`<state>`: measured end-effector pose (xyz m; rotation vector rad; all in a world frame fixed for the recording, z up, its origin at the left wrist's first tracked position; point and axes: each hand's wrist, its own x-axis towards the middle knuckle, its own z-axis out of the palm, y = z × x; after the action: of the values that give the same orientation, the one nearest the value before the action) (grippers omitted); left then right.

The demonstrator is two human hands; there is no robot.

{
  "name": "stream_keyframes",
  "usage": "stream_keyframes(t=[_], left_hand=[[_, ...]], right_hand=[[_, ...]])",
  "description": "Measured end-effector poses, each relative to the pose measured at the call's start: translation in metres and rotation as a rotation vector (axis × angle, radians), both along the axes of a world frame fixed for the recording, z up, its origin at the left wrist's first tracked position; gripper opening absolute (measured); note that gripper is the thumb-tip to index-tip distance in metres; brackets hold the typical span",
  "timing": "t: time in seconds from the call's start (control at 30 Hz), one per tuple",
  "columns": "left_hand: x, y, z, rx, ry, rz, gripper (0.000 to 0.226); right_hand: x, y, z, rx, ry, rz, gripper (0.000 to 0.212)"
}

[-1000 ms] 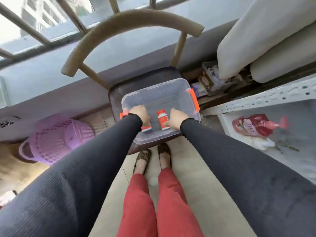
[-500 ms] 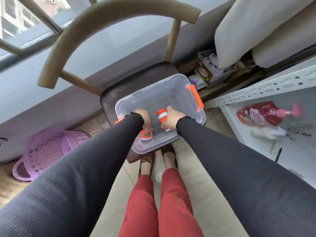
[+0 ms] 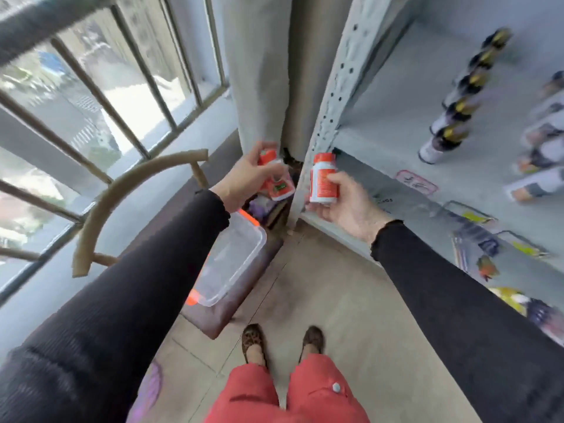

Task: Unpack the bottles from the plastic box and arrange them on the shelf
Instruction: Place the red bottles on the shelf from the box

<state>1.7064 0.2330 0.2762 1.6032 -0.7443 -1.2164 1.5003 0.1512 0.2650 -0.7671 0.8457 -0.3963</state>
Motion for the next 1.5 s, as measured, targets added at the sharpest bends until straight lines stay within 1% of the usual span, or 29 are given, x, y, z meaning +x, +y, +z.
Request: stream_keyframes(t=[0.03, 0.1, 0.17, 0.27, 0.3, 0.37, 0.47, 0.5, 0.53, 0.63, 0.67, 0.77, 0.8, 0.87, 0.9, 0.97, 1.0, 1.13, 1.27, 1.33, 1.43, 1.5], left_hand=[[-0.025, -0.016, 0.024, -0.06, 0.017, -0.039, 0.052], [-0.083, -0.044, 0.065, -0.145, 0.075, -0.137, 0.045], [-0.134, -0.066, 0.092, -0.18, 0.151, -0.254, 0.035], [-0.24, -0.095, 0.131, -0.229, 0.241, -0.422, 0.037], [-0.277, -0.102, 0.141, -0.239, 0.263, -0.463, 0.034], [-0.355, -0.113, 0.155, -0.257, 0.309, -0.567, 0.019], [-0.473, -0.118, 0.169, -0.251, 0.37, -0.684, 0.011], [-0.51, -0.12, 0.172, -0.241, 0.385, -0.71, 0.011], [-0.544, -0.123, 0.174, -0.224, 0.404, -0.729, 0.015], [-0.641, -0.129, 0.177, -0.167, 0.475, -0.761, 0.037], [-0.669, -0.132, 0.177, -0.147, 0.488, -0.772, 0.038], [-0.74, -0.143, 0.179, -0.138, 0.448, -0.827, 0.029], [-0.76, -0.149, 0.177, -0.142, 0.434, -0.842, 0.031], [-0.797, -0.166, 0.174, -0.144, 0.431, -0.888, 0.044], [-0.815, -0.175, 0.172, -0.146, 0.422, -0.906, 0.044], [-0.85, -0.194, 0.171, -0.163, 0.4, -0.961, 0.031], [-0.866, -0.206, 0.17, -0.178, 0.386, -0.989, 0.028], [-0.929, -0.269, 0.158, -0.178, 0.373, -1.01, 0.039], [-0.995, -0.346, 0.152, -0.157, 0.365, -0.954, 0.022], [-1.029, -0.388, 0.149, -0.157, 0.314, -0.942, 0.022], [-1.076, -0.445, 0.142, -0.215, 0.146, -0.938, 0.028], [-1.103, -0.477, 0.133, -0.23, 0.068, -0.918, 0.031]], right_hand=[[-0.024, -0.003, 0.025, -0.017, -0.041, -0.049, 0.034], [-0.079, -0.008, 0.066, -0.078, -0.069, -0.171, 0.041], [-0.132, -0.011, 0.095, -0.15, -0.047, -0.267, 0.05], [-0.242, -0.007, 0.131, -0.262, -0.029, -0.424, 0.06], [-0.278, -0.003, 0.142, -0.292, -0.028, -0.463, 0.061], [-0.354, 0.003, 0.155, -0.336, -0.041, -0.527, 0.054], [-0.467, 0.012, 0.164, -0.365, -0.03, -0.589, 0.037], [-0.501, 0.014, 0.166, -0.381, -0.002, -0.595, 0.031], [-0.533, 0.017, 0.168, -0.403, 0.04, -0.601, 0.029], [-0.62, 0.027, 0.176, -0.513, 0.223, -0.63, 0.045], [-0.645, 0.029, 0.178, -0.544, 0.268, -0.638, 0.049], [-0.714, 0.028, 0.181, -0.605, 0.354, -0.662, 0.054], [-0.733, 0.026, 0.181, -0.618, 0.371, -0.674, 0.054], [-0.767, 0.017, 0.182, -0.639, 0.382, -0.716, 0.052], [-0.782, 0.01, 0.181, -0.646, 0.391, -0.737, 0.052], [-0.813, -0.007, 0.176, -0.654, 0.41, -0.756, 0.056], [-0.827, -0.017, 0.174, -0.656, 0.415, -0.765, 0.058], [-0.887, -0.067, 0.166, -0.604, 0.419, -0.798, 0.056], [-0.949, -0.12, 0.161, -0.481, 0.429, -0.867, 0.047], [-0.978, -0.143, 0.161, -0.448, 0.475, -0.912, 0.042], [-1.018, -0.179, 0.16, -0.444, 0.564, -0.94, 0.034], [-1.042, -0.201, 0.157, -0.445, 0.637, -0.938, 0.033]])
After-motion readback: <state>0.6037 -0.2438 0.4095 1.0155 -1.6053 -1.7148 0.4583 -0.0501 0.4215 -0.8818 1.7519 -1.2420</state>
